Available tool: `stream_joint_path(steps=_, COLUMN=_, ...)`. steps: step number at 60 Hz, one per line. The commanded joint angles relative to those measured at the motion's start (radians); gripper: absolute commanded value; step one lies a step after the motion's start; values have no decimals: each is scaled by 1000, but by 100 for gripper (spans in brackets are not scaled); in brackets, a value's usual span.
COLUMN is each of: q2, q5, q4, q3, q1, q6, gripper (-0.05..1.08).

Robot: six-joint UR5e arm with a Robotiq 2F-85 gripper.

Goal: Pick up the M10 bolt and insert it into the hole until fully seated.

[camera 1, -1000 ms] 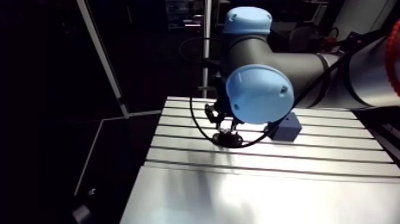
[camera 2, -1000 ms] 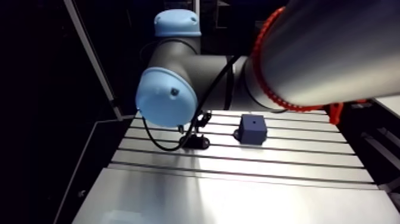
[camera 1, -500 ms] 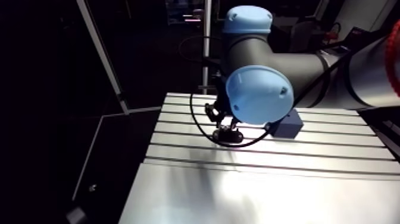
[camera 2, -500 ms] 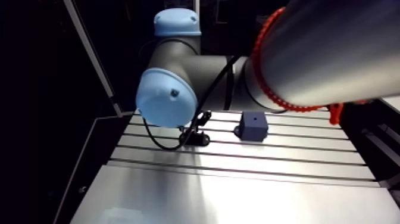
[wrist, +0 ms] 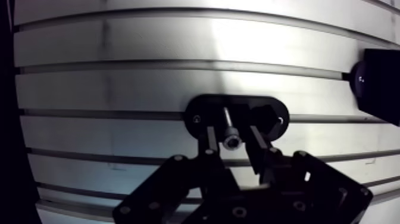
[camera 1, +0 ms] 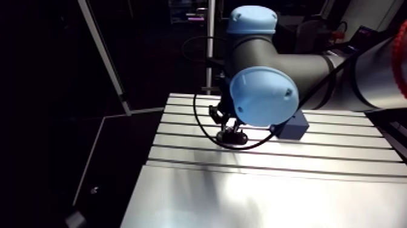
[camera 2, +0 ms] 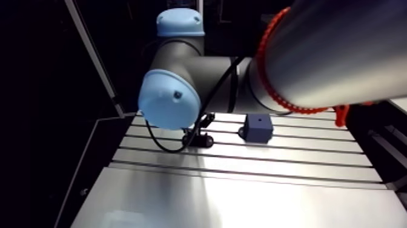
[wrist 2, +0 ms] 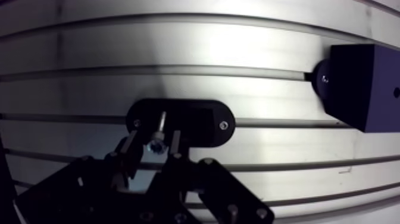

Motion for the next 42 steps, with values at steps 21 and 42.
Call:
stream_joint_path(steps=21, q2=0, q5=0, q4=0, q3=3, q1=-2, q6=0, gripper=69)
stream_joint_path(steps=42, q2=6, q5=0, q4=0, q3=3, q1=-1, q6=-2, gripper=74)
